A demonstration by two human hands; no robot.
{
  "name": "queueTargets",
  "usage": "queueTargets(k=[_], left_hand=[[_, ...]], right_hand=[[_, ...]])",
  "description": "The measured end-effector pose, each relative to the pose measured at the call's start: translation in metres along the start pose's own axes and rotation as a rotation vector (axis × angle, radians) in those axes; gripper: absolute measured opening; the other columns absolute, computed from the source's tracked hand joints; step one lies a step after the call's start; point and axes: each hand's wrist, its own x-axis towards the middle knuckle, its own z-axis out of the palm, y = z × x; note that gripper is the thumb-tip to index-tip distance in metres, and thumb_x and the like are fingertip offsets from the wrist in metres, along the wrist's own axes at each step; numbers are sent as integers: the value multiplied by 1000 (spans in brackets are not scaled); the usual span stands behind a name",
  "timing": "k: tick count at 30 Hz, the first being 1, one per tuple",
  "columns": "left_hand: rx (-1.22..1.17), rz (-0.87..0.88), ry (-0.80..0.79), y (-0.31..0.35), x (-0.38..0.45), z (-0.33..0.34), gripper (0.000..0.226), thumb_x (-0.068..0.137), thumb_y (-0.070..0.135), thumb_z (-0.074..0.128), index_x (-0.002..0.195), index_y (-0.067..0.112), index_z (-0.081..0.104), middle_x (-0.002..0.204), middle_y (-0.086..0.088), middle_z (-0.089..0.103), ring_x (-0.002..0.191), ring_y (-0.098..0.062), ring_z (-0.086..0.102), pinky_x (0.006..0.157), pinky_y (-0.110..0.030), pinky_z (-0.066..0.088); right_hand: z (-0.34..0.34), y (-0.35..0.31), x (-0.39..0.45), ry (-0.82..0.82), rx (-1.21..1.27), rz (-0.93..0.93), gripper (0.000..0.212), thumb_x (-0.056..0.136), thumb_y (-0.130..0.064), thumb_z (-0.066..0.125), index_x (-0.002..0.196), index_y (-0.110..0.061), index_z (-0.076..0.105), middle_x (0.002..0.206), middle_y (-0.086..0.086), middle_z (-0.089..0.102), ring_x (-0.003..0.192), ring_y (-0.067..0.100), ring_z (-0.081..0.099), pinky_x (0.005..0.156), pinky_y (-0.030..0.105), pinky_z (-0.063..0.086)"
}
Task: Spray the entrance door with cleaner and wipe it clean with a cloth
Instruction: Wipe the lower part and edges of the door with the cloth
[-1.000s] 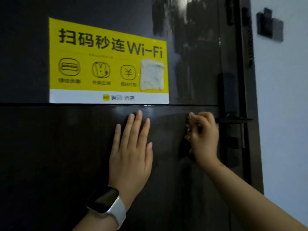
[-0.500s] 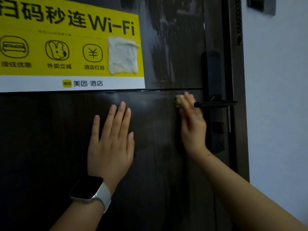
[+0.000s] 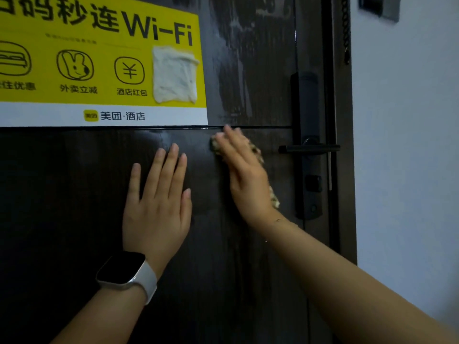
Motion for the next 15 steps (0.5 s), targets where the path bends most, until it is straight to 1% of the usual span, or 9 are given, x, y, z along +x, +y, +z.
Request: queueTargets(k=[1,3,4,5,7,10,12,14,15], left_hand=[[3,2,-3,0,0,0,56,101,29,29,153,9,21,162,-7,15,149,-23,14,120,-51,13],[5,7,-9,0,0,1,57,102,30,28,154,9,20,162,-7,12,150,-23,12,120,-51,11],[3,9,-12,0,0,1,57,101,30,28,154,9,19,162,-7,11,150,-23,10,120,-50,10],[0,12,-14,0,0,1,57,101,30,27,154,9,18,162,-7,11,150,-23,10,121,-50,9],[0,12,-10,0,0,0,57,102,30,27,154,9,19,162,-7,13,150,-23,11,120,-50,10],[-12,16,-23,0,0,-1,57,101,29,29,153,8,20,162,-9,14,150,-24,12,120,-51,10],[-27,31,-49,-3,1,-4,58,99,29,32,153,8,22,162,-10,14,149,-24,12,120,-52,10],[-42,66,-84,-5,1,-10,60,97,31,35,152,9,24,161,-11,15,149,-25,12,120,-53,10],[-48,84,-99,-4,-1,-13,60,97,32,37,152,10,25,161,-11,15,149,-26,12,119,-53,10]], right_hand=[[-8,15,-1,55,-27,57,65,82,15,39,142,-10,46,154,8,35,146,17,23,121,37,19],[-26,40,-3,196,-19,267,65,86,13,37,144,-15,44,156,3,33,145,11,22,121,40,21],[-32,47,-4,236,12,364,62,90,12,38,145,-18,43,157,0,31,146,8,21,121,37,20],[-35,50,-6,249,37,417,61,93,10,39,146,-21,41,158,-3,29,146,6,20,122,33,19],[-34,45,-12,249,55,410,58,96,6,41,146,-23,39,157,-5,28,146,4,20,122,29,16],[-29,37,-43,218,-5,410,58,98,2,43,146,-28,36,156,-11,25,146,4,19,121,28,16],[-31,36,-81,158,-44,441,66,93,8,46,148,-28,34,157,-13,24,147,4,17,121,34,19],[-35,35,-128,79,-96,441,74,86,15,50,146,-27,36,157,-11,28,146,6,20,119,41,25],[-37,34,-152,34,-120,430,76,83,18,52,145,-25,39,156,-9,30,146,8,23,119,41,25]])
